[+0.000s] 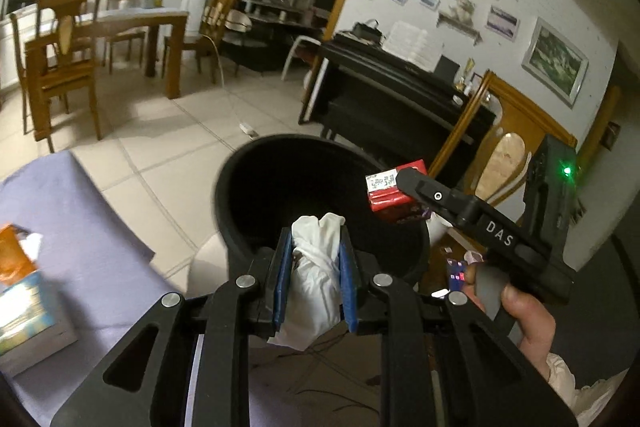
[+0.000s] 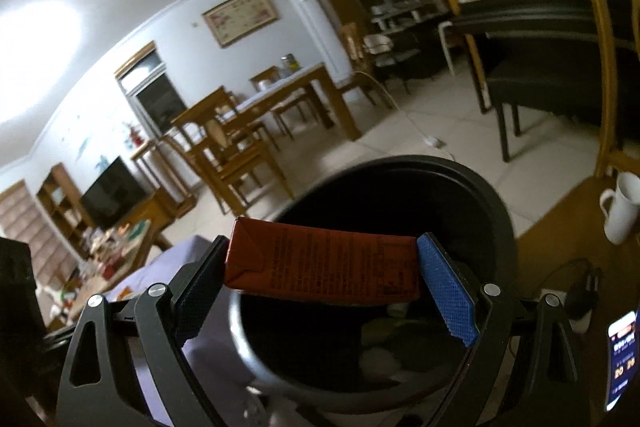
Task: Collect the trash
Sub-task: 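Carry the tissue and red carton to the black bin and release both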
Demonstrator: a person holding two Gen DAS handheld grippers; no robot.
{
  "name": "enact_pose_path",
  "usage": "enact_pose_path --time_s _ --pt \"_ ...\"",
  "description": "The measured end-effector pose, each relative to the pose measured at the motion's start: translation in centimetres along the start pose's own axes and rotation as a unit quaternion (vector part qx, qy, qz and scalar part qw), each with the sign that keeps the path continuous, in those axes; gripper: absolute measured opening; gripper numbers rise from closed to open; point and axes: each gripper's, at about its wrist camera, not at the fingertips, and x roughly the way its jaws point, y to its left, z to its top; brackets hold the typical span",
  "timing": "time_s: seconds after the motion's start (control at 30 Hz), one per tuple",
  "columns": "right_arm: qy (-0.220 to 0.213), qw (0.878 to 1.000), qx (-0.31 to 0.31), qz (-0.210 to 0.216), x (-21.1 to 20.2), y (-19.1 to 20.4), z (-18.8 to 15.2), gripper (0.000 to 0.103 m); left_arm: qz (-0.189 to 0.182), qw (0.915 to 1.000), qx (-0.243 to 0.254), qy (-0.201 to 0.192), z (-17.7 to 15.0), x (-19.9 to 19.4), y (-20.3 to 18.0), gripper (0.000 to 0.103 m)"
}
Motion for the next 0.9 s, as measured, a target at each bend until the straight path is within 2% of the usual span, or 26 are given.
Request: enact_pose_path --time_s 0.33,0.63,0.67,0.7,0.77,0.8,0.9 --pt "0.008 1.0 0.019 -0.011 1.9 -4.7 -0.5 0.091 -0.006 0.9995 0.006 0.029 0.7 3.7 -0.7 0.023" --pt "0.013 1.0 0.024 -0.005 2.6 -4.9 -1.1 0.092 0.001 0.9986 0.005 0.052 0.6 5.2 -0.8 0.027" --pt "0.014 1.0 0.027 -0.004 2.7 -4.8 -1.1 0.092 0.005 0.9986 0.005 0.052 0.5 5.1 -0.7 0.037" --pt "0.015 0.999 0.028 -0.002 2.7 -4.9 -1.0 0.092 0.007 0.9987 0.004 0.051 0.5 5.0 -0.7 0.053" --pt "0.014 0.999 0.03 -0.001 2.7 -4.8 -1.0 0.092 0.013 0.9991 0.003 0.041 0.6 4.4 -0.6 0.075" --pt "0.013 0.999 0.029 -0.001 2.9 -4.8 -0.4 0.093 0.017 0.9993 0.006 0.032 0.6 3.9 -0.6 0.079" --pt "0.007 1.0 0.026 0.001 2.5 -4.2 -0.5 0.094 0.02 0.9994 0.014 0.025 0.7 3.0 -0.9 0.079"
